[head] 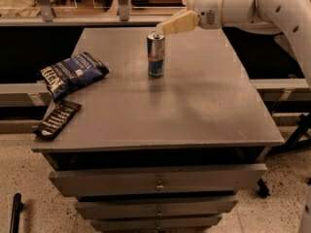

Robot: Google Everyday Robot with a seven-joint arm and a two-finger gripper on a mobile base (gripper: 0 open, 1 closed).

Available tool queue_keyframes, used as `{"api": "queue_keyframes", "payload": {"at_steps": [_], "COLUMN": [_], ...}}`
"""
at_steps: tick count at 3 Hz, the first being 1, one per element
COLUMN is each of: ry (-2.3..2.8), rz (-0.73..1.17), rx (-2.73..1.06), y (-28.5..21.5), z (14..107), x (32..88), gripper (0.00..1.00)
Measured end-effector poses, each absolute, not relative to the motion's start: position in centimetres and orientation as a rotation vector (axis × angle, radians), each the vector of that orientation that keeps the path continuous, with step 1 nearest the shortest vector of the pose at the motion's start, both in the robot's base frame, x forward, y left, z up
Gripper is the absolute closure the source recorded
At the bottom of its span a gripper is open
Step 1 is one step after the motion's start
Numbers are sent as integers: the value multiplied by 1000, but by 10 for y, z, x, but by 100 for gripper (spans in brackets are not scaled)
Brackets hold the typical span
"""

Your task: Move redbull can near rxbar chocolate

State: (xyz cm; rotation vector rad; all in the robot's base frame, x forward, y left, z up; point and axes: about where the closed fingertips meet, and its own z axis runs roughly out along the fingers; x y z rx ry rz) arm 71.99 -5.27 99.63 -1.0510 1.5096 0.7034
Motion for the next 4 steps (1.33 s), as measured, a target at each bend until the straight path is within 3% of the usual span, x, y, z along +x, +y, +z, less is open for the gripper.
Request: {"api": "queue_keyframes", "payload": {"at_steps": [2, 4], "ry": [1378, 1310], "rz": [900, 824], "rx": [-1054, -1214], "y": [-39, -18], "z": [968, 954], "x": [692, 672], "gripper": [0, 0]}}
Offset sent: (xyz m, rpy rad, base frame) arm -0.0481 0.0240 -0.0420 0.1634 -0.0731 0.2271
